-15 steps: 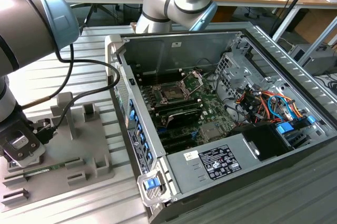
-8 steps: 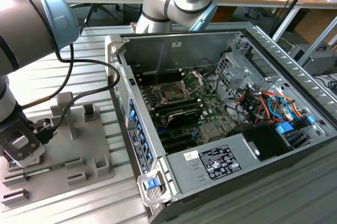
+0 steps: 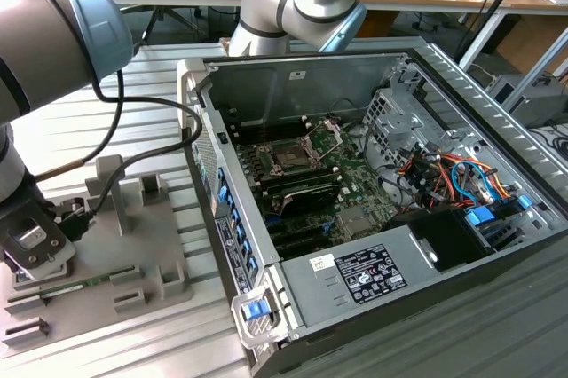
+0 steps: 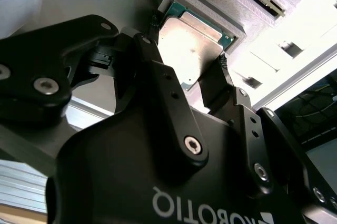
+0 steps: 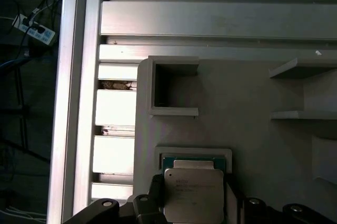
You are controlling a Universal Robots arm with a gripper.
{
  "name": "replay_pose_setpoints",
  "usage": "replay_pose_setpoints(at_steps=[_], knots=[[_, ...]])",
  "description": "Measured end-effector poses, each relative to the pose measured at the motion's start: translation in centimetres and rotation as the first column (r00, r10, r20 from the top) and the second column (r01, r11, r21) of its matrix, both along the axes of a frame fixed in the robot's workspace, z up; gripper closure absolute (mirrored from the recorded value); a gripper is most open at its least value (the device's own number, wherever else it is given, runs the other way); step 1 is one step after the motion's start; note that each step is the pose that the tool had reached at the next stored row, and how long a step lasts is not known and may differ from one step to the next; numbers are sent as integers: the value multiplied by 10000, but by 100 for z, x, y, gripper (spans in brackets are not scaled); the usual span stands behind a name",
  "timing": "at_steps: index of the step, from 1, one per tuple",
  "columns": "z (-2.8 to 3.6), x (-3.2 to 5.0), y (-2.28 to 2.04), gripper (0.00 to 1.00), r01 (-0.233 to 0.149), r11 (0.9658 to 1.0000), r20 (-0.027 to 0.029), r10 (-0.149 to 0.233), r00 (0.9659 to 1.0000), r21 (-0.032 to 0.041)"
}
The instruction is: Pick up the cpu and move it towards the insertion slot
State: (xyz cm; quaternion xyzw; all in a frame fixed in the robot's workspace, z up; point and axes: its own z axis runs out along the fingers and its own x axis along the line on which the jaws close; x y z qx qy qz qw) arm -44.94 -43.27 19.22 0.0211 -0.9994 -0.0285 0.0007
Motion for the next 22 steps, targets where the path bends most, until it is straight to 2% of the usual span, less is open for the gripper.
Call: replay_pose_setpoints(at_steps=[17, 19, 22], knots=[[59, 0, 0, 45, 0, 10000, 0, 0, 10000, 0], [95, 0, 0, 45, 0, 10000, 1, 0, 10000, 0], [115, 0, 0, 45, 0, 10000, 0, 0, 10000, 0]])
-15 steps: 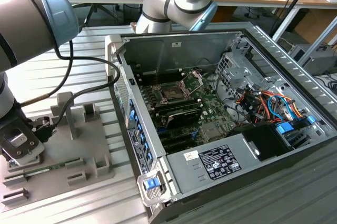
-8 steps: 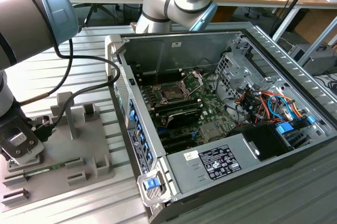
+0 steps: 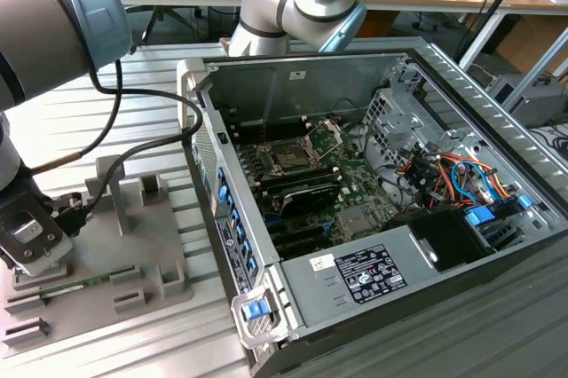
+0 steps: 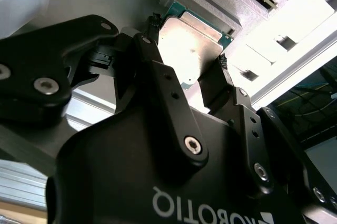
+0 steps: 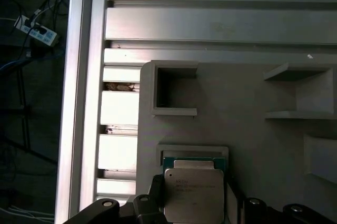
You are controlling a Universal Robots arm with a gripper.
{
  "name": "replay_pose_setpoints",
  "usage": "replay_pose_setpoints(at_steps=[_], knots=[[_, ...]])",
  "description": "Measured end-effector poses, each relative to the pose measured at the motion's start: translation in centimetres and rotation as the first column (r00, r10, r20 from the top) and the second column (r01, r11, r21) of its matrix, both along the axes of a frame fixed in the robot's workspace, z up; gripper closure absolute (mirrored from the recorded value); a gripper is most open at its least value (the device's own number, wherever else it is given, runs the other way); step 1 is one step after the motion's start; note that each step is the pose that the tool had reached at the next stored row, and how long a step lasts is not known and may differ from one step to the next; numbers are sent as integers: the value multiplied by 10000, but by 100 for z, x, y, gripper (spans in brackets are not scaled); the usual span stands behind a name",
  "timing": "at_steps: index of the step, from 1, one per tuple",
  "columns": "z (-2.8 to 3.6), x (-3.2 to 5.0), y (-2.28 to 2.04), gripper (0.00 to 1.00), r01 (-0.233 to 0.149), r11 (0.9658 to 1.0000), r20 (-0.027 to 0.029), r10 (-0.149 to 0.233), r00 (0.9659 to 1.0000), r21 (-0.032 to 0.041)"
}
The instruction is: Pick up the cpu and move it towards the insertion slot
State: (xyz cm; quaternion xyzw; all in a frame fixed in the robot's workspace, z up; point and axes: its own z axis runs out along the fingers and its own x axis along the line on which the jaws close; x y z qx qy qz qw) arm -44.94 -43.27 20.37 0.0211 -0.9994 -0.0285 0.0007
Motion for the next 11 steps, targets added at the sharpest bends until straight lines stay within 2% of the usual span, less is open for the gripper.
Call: replay_pose_setpoints(at_steps=[11], knots=[[45, 0, 0, 45, 0, 10000, 0, 0, 10000, 1]])
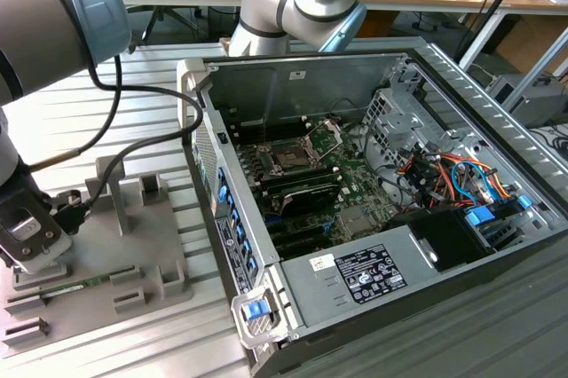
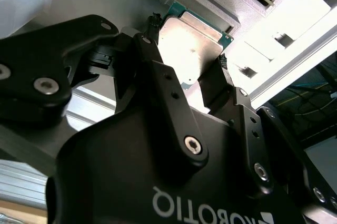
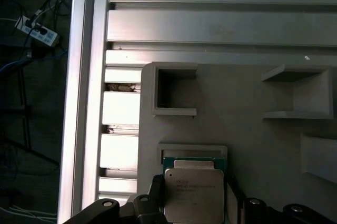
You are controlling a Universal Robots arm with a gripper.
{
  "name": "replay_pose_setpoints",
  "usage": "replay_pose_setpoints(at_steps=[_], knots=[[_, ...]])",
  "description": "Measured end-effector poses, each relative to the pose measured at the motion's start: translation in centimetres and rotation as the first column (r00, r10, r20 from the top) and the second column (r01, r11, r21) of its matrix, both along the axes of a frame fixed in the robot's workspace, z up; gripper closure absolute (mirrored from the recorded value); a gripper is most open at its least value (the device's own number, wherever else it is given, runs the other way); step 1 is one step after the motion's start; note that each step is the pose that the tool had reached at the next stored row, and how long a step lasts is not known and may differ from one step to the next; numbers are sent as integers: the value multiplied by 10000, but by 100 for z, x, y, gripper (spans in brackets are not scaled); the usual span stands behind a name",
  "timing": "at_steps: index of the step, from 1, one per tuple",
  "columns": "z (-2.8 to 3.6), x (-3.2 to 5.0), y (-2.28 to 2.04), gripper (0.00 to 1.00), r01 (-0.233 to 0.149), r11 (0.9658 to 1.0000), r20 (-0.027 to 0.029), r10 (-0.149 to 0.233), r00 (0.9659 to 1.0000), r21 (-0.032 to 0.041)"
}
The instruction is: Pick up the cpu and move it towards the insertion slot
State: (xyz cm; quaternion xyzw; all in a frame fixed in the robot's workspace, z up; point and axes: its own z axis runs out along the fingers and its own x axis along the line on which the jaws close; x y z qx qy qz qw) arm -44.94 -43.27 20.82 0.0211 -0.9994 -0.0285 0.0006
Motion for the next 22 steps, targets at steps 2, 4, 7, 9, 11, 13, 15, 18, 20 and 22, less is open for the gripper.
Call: replay_pose_setpoints(at_steps=[2, 4, 7, 9, 11, 13, 15, 18, 20, 22], knots=[[10, 0, 0, 45, 0, 10000, 0, 0, 10000, 0], [18, 0, 0, 45, 0, 10000, 0, 0, 10000, 0], [32, 0, 0, 45, 0, 10000, 0, 0, 10000, 0], [42, 0, 0, 45, 0, 10000, 0, 0, 10000, 0], [51, 0, 0, 45, 0, 10000, 0, 0, 10000, 0], [58, 0, 0, 45, 0, 10000, 0, 0, 10000, 0], [67, 0, 0, 45, 0, 10000, -1, 0, 10000, 0], [82, 0, 0, 45, 0, 10000, 0, 0, 10000, 0], [96, 0, 0, 45, 0, 10000, -1, 0, 10000, 0], [103, 0, 0, 45, 0, 10000, 0, 0, 10000, 0]])
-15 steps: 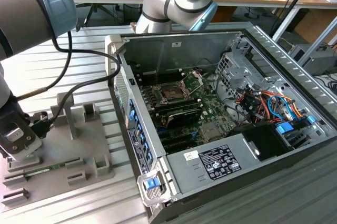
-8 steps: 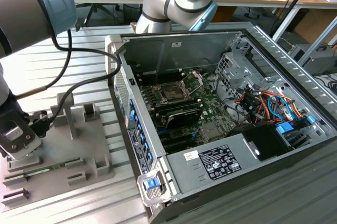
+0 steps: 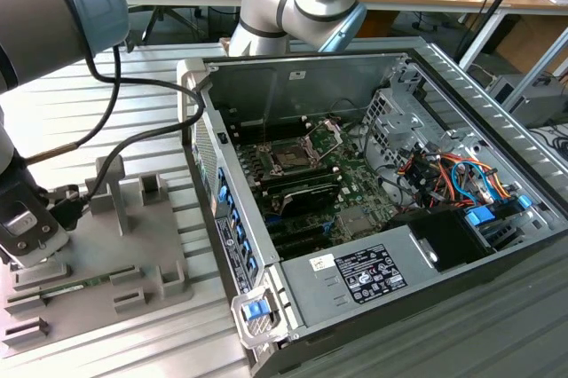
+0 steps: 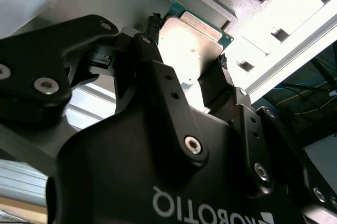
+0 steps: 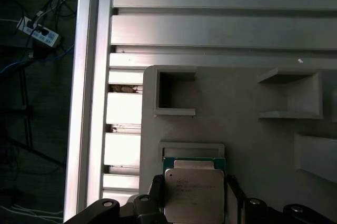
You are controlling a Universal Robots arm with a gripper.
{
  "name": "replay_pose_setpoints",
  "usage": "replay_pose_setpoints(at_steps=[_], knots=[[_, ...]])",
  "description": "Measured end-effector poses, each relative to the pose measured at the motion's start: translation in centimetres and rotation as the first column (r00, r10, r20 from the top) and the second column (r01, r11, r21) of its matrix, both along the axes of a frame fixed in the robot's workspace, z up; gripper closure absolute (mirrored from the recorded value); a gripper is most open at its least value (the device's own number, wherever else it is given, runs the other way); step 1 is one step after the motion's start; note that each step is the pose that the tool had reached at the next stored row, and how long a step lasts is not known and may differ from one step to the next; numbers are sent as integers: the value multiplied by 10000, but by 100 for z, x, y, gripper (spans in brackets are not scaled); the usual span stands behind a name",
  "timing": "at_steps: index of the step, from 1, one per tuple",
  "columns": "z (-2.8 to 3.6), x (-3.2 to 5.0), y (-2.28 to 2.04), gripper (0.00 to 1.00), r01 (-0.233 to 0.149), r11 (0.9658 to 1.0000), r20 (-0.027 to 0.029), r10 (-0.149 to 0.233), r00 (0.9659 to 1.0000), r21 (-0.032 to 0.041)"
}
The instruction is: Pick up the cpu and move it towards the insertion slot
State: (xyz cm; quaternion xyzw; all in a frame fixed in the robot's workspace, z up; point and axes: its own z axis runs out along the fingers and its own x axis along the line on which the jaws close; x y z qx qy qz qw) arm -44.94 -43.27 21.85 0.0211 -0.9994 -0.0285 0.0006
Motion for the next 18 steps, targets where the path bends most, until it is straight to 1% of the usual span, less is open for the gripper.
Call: replay_pose_setpoints(at_steps=[18], knots=[[93, 0, 0, 45, 0, 10000, 0, 0, 10000, 1]])
